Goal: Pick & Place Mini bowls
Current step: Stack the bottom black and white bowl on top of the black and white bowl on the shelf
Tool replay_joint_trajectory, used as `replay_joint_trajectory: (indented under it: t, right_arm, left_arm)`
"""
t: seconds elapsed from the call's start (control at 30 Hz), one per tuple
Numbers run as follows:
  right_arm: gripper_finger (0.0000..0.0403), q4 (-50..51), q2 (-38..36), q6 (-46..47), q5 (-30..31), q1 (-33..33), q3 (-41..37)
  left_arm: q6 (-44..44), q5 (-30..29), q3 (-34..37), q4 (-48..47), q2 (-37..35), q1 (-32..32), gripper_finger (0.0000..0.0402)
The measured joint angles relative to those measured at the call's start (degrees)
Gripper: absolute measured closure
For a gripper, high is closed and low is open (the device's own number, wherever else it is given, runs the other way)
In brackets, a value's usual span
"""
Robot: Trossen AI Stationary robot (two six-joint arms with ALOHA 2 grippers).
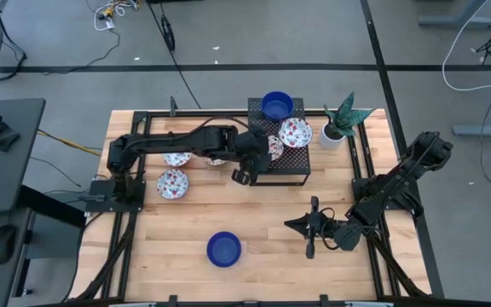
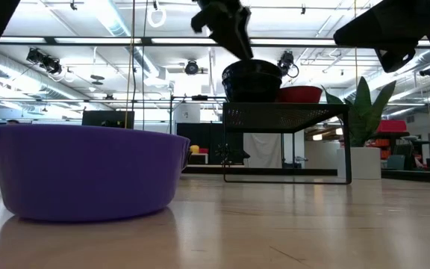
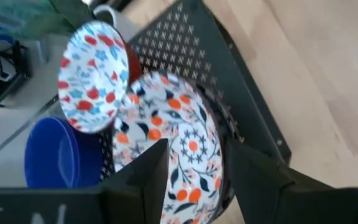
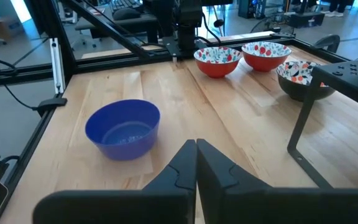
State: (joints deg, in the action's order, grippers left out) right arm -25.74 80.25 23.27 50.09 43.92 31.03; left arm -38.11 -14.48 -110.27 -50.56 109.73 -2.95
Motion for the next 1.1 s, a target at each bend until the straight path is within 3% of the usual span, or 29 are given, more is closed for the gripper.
replay_joint_trajectory:
  t: [0.3, 0.63, 1.1]
  right_arm:
    - [0.0394, 0.0, 0.0, 0.0, 0.0, 0.0, 0.0]
    - [0.0394, 0.0, 0.0, -0.2, 0.0, 0.0, 0.0]
    - [0.0394, 0.0, 0.0, -0.2, 0.0, 0.0, 0.0]
  left_arm:
    - [4.1, 8.1, -3.1, -2.1, -0.1, -0.6, 0.0250]
    - [6.3, 12.6, 2.9, 4.3, 0.0, -2.2, 0.0393]
    - [6.1, 12.8, 3.8, 6.8, 0.0, -2.1, 0.0395]
